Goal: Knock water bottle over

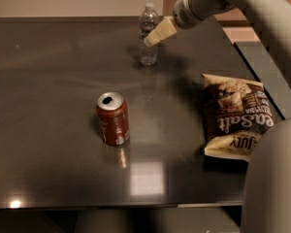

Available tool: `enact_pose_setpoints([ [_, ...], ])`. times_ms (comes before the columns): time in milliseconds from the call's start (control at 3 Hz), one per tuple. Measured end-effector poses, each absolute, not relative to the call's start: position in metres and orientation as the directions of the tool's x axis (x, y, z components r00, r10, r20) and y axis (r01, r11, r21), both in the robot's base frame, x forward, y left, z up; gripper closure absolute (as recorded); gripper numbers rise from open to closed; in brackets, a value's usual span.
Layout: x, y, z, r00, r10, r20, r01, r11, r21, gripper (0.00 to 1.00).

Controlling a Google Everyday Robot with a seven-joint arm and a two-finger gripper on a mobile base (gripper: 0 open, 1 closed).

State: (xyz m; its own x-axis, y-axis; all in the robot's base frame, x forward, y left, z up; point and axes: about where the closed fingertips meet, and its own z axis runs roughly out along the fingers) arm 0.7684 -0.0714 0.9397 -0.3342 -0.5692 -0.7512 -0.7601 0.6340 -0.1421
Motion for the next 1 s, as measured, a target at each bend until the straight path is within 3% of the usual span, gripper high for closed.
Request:
enact_pose_setpoints([
  [667, 0.789, -0.032, 0.928, -0.329, -0.531, -0.781, -0.781, 0.618, -0.092, 0.0],
  [1000, 0.792, -0.023, 0.925, -0.324, -0.524, -0.788, -0.792, 0.606, -0.077, 0.18],
])
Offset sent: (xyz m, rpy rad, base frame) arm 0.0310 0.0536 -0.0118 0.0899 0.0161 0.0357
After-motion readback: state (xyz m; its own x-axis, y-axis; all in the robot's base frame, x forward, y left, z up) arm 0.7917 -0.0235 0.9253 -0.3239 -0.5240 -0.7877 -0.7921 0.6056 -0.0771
